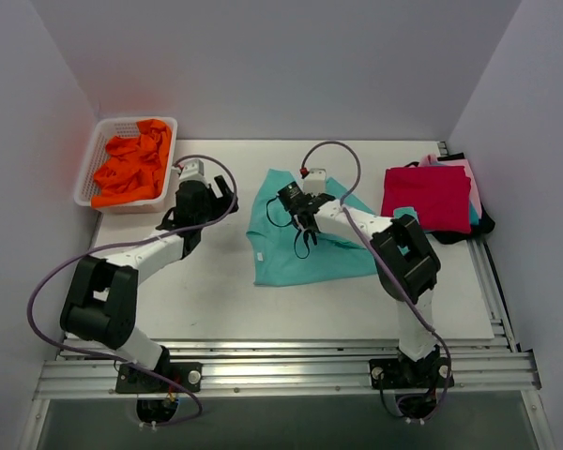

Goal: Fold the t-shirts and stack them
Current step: Flatten out the tshirt

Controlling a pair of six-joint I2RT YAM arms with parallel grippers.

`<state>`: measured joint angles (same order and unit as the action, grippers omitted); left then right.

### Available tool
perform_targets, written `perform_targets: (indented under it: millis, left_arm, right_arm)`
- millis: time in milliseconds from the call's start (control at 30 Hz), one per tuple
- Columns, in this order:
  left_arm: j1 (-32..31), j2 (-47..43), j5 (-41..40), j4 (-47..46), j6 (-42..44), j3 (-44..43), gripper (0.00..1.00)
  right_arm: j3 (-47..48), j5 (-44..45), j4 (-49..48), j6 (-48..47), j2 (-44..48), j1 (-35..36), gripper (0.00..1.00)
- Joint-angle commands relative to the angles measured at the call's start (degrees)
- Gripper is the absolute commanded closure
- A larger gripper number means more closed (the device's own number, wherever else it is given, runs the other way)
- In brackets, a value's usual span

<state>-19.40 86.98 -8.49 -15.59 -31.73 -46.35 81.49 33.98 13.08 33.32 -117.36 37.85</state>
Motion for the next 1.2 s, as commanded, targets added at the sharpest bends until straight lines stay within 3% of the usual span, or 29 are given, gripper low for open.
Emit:
perform_targets:
  millis: [0,100,233,433,600,700,900,1133,1167]
  left_arm:
    - [1.03,5.29,2.86,-0.76,1.92,-11.61,0.06]
    - [2.69,13.54,8.30,0.30,2.19,-19.02,0.06]
    - [4.72,26.20,16.21,3.10,1.93,-36.55,0.06]
    - [5.51,48.43,28.50,15.67,-0.79,-60.76,0.06]
    - [5.07,62.94,31.16,29.46,-0.53,-82.97,0.06]
    - [4.46,67.17,31.43,34.40,-0.18,-90.12,0.06]
    - [2.70,70.25,32.66,37.48,0.44,-94.71,0.06]
    - [0.51,70.26,31.70,36.34,0.08,-91.73,0.00]
    - [0.24,70.69,31.61,36.51,0.17,-92.08,0.06]
  right_arm:
    - [-0.54,3.81,3.00,0.34,8.72,-0.14,1.00]
    - [-1.16,3.73,3.26,-0.45,11.54,-0.23,1.00]
    - [-2.39,3.38,3.53,-1.06,14.43,-0.40,1.00]
    - [-5.64,1.97,1.95,-1.77,18.13,-1.28,1.00]
    - [-7.22,0.48,0.72,-2.12,19.45,-1.90,1.00]
    - [-8.10,0.04,0.02,-2.47,20.33,-2.51,1.00]
    - [-8.72,-1.19,-0.60,-2.82,20.86,-3.65,1.00]
    - [-9.60,-2.07,-1.22,-2.91,21.30,-4.71,1.00]
    - [-9.60,-2.07,-1.22,-2.91,21.38,-4.62,1.00]
